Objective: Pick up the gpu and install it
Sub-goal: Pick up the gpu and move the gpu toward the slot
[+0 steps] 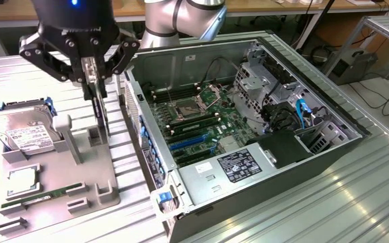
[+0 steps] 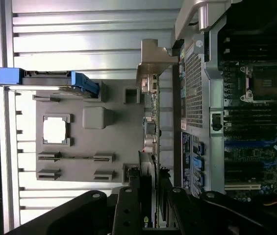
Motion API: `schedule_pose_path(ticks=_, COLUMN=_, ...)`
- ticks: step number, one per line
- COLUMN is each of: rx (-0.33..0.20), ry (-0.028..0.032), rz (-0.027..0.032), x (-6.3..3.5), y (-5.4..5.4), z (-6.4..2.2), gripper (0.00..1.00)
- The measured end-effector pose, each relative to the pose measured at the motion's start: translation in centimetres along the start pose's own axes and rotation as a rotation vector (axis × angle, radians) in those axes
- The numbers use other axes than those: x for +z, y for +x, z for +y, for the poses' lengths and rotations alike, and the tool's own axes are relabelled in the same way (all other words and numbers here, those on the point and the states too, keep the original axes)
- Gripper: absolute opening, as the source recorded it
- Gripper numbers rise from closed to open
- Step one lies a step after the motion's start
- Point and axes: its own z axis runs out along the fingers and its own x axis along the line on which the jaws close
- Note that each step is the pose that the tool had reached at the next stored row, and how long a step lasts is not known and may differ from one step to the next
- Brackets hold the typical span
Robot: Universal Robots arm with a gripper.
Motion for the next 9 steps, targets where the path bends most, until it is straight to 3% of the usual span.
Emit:
schedule_pose_path(ticks=3, rx=-0.001, ry=-0.0040, rz=0.0025, x=-1.48, y=-0.8, z=-0.03, gripper=0.26)
schedule_pose_path(ticks=7, rx=-0.004, ry=-0.0152, rz=0.0066, x=-4.37, y=-2.7, z=-0.05, gripper=0.26)
schedule_pose_path(ticks=9, rx=-0.005, ry=-0.0189, rz=0.0077, x=-5.19, y=-3.4, z=-0.05, gripper=0.26)
